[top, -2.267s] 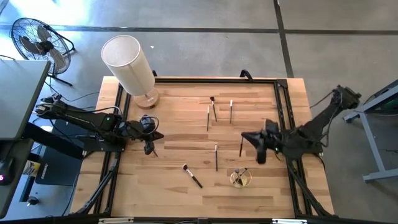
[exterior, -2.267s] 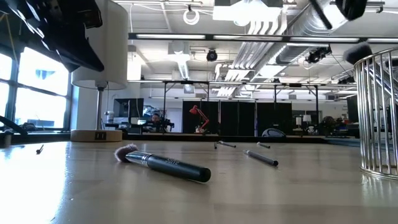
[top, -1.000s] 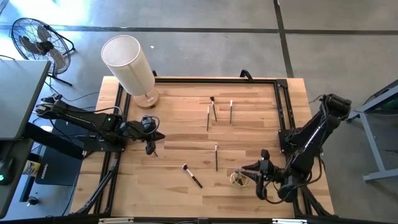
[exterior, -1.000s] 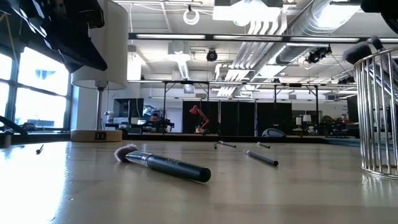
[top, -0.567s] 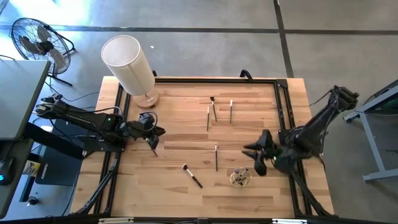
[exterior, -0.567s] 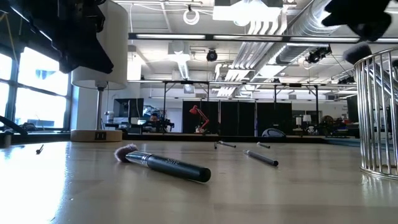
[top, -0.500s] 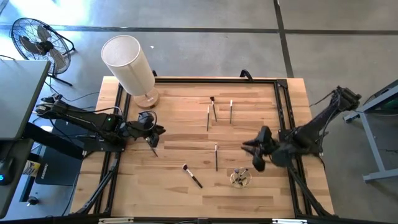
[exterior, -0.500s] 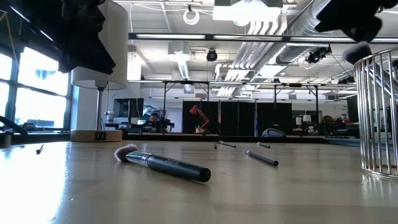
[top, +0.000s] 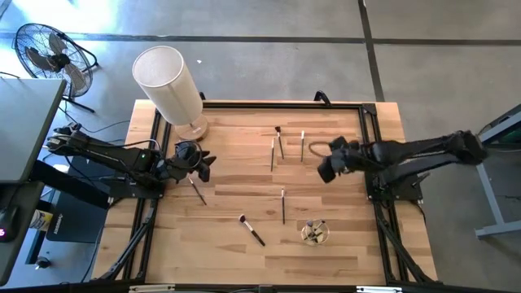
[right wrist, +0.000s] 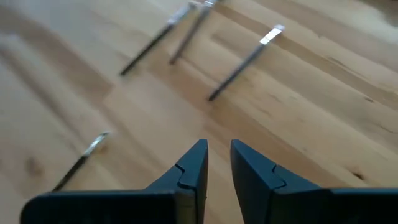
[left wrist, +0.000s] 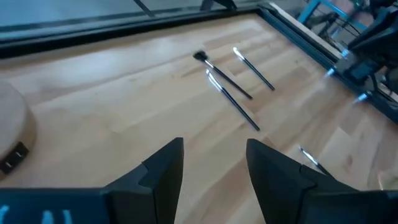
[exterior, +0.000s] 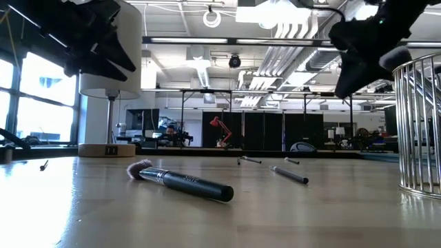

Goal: Pick & Place Makeup Brushes
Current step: Put the eyeshadow brush into the makeup holder

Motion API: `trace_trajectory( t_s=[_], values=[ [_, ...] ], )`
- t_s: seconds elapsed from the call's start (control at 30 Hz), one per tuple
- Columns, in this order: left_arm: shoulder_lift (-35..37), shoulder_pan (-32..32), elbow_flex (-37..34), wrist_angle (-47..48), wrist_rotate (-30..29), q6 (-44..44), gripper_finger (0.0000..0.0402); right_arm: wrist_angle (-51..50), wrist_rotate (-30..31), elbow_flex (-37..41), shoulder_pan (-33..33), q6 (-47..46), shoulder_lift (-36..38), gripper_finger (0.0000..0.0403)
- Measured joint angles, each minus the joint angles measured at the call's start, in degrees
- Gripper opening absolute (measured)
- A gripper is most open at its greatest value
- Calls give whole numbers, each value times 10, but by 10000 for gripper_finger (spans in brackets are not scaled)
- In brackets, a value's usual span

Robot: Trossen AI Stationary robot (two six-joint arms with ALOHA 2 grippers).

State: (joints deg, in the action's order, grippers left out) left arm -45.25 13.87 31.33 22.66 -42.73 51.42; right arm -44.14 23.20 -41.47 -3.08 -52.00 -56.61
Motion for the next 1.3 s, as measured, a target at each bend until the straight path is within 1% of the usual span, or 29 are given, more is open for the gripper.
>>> trace_trajectory(
  t_s=[0.13,0.27,0.43,0.53,0.63,0.77,0.87,0.97,1.1,1.3],
  values=[
    [-14,0,6,-2,-30,45,174,-2,-42,0,82,49,0,75],
    [-52,0,37,-2,-28,71,174,3,-47,0,152,112,-1,82],
    [-144,0,99,0,-32,102,174,38,-54,0,223,199,-6,90],
    [-200,-7,149,19,-23,130,174,60,-85,0,262,257,-10,94],
    [-251,-26,207,76,30,195,174,75,-131,0,302,299,-22,95],
    [-304,-65,279,202,137,314,174,79,-164,0,342,353,-46,95],
    [-337,-89,309,296,210,391,174,86,-192,0,361,381,-65,94],
    [-347,-97,311,370,250,454,174,91,-209,0,367,395,-83,95],
    [-348,-105,279,443,323,531,174,96,-211,0,368,405,-99,95],
    [-348,-105,217,444,386,585,174,107,-211,0,368,405,-106,94]
  ],
)
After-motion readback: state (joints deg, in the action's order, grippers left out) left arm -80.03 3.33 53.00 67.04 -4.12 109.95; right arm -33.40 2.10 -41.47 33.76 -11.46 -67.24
